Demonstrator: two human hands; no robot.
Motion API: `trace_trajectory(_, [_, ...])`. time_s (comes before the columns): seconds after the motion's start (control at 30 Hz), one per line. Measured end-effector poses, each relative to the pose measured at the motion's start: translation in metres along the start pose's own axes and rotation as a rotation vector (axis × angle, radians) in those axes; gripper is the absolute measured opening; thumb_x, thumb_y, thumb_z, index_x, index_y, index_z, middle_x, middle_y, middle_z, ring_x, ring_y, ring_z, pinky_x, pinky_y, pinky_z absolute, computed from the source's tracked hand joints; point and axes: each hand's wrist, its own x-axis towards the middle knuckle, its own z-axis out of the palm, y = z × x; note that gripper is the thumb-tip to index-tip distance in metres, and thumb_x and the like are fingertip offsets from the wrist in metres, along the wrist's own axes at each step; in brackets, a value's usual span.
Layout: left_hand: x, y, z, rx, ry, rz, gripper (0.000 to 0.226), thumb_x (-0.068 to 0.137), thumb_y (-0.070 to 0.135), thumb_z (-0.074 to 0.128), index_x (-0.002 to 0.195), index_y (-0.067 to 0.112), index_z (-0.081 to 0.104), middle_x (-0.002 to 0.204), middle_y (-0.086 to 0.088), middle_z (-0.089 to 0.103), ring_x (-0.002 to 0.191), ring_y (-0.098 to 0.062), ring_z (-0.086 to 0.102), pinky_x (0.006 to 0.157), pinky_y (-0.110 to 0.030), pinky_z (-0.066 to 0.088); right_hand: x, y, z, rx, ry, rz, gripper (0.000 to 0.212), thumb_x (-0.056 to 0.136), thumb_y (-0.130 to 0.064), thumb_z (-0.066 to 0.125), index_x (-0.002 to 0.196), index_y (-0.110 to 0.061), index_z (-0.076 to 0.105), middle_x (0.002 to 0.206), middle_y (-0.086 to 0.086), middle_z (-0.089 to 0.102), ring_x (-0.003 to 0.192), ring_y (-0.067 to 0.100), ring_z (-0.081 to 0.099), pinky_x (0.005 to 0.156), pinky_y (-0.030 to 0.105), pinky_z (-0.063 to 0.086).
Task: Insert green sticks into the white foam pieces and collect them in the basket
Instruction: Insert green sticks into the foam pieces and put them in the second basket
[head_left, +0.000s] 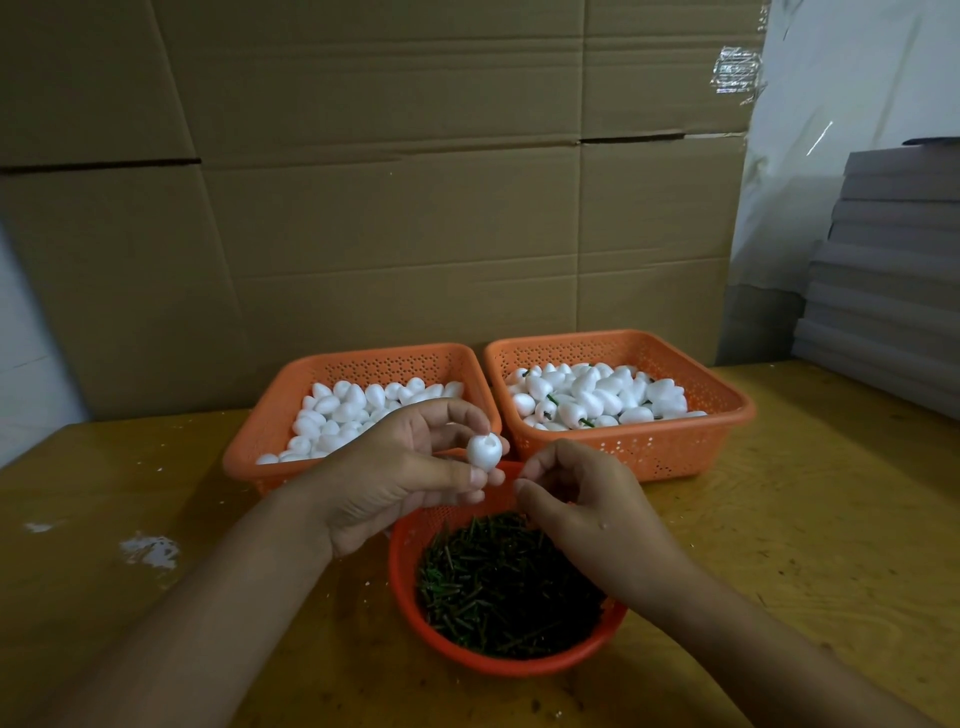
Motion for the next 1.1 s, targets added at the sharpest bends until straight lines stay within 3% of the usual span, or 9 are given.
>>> trace_trajectory(0.2, [0.0,0.005,0.006,-0.13,0.037,-0.03,0.044,0.078,0.027,0.079,0.115,0.009,0.062,0.111,-0.018,0.074,0.088,-0.022,0.074,0.07,-0.026,0.059,0.0,0.0,0.0,-0.006,0.004,0.003,0.009,0.088,-0.018,0.07,0.081,-0.023,0.066,0.067,-0.005,0.067,0.059,0.004,0.06,0.056,0.02,0.043])
trace_trajectory(0.37, [0.002,0.005,0.007,-0.198,0.072,-0.069,0.035,0.085,0.033,0.066,0.107,0.005,0.065,0.101,-0.017,0.074,0.083,-0.02,0.074,0.065,-0.024,0.059,0.0,-0.001,0.001,-0.008,0.006,0.006,0.009,0.088,-0.018,0.07,0.082,-0.023,0.065,0.069,-0.004,0.069,0.06,0.006,0.062,0.056,0.02,0.046])
trace_trajectory(0.5, [0.0,0.005,0.003,-0.163,0.039,-0.047,0.035,0.083,0.022,0.075,0.114,0.01,0.063,0.106,-0.017,0.073,0.087,-0.02,0.072,0.069,-0.026,0.059,0.0,-0.003,-0.001,0.021,-0.006,0.018,0.009,0.089,-0.018,0.069,0.082,-0.022,0.066,0.07,-0.004,0.068,0.059,0.004,0.06,0.056,0.021,0.046])
trace_trajectory(0.63, [0.0,0.002,0.001,-0.02,0.033,-0.025,0.038,0.08,0.016,0.077,0.117,0.02,0.071,0.108,-0.008,0.072,0.091,-0.017,0.069,0.075,-0.027,0.058,0.002,-0.009,-0.008,0.357,0.026,0.092,0.009,0.091,-0.012,0.068,0.082,-0.013,0.07,0.068,-0.009,0.062,0.062,0.001,0.055,0.059,0.016,0.044])
trace_trajectory(0.8, [-0.001,0.002,0.004,0.1,0.012,-0.003,0.037,0.086,0.029,0.069,0.123,0.031,0.07,0.11,-0.003,0.072,0.086,-0.013,0.066,0.076,-0.027,0.056,0.007,-0.014,-0.015,0.839,0.019,0.313,0.008,0.094,-0.008,0.062,0.087,-0.008,0.066,0.074,0.005,0.064,0.06,0.008,0.06,0.052,0.02,0.05])
trace_trajectory(0.93, [0.0,0.0,0.005,0.126,0.045,-0.006,0.04,0.084,0.026,0.071,0.123,0.016,0.064,0.107,-0.004,0.074,0.084,-0.015,0.066,0.073,-0.027,0.056,0.009,-0.015,-0.014,0.975,0.025,0.352,0.005,0.092,-0.001,0.06,0.093,0.0,0.065,0.082,0.016,0.071,0.064,0.015,0.069,0.058,0.021,0.057])
trace_trajectory(1.1, [0.001,0.0,0.003,0.09,0.079,0.01,0.042,0.08,0.021,0.072,0.121,0.013,0.066,0.104,-0.004,0.073,0.086,-0.016,0.065,0.073,-0.026,0.057,0.008,-0.014,-0.013,0.965,0.028,0.344,0.006,0.092,0.003,0.06,0.095,0.002,0.065,0.086,0.019,0.073,0.071,0.019,0.072,0.062,0.022,0.058])
